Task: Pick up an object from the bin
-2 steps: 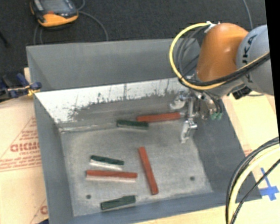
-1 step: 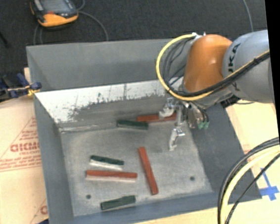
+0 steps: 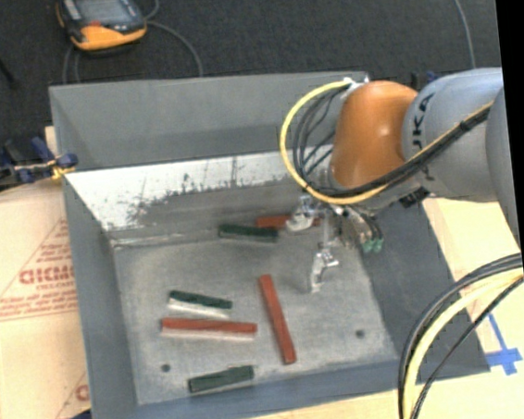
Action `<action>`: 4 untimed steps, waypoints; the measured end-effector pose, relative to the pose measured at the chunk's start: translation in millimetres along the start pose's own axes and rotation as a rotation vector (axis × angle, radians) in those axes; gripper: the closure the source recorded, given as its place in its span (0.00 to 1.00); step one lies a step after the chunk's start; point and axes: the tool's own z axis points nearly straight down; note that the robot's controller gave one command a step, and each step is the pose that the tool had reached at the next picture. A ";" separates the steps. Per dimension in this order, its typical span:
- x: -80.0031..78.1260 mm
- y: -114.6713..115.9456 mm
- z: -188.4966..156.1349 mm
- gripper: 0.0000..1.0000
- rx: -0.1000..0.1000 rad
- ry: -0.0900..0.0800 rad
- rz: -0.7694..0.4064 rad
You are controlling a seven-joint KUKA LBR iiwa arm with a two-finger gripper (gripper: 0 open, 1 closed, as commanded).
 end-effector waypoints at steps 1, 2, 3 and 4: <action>-3.4 26.2 25.8 0.00 0.000 -0.001 -0.229; 0.3 35.6 -0.3 0.00 -0.004 0.006 -0.199; 40.1 74.9 30.4 1.00 0.003 -0.005 -0.533; 40.0 75.0 30.4 1.00 0.003 -0.005 -0.533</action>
Offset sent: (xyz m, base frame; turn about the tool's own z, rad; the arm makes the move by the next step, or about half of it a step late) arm -0.0051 0.0380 0.0324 -0.1526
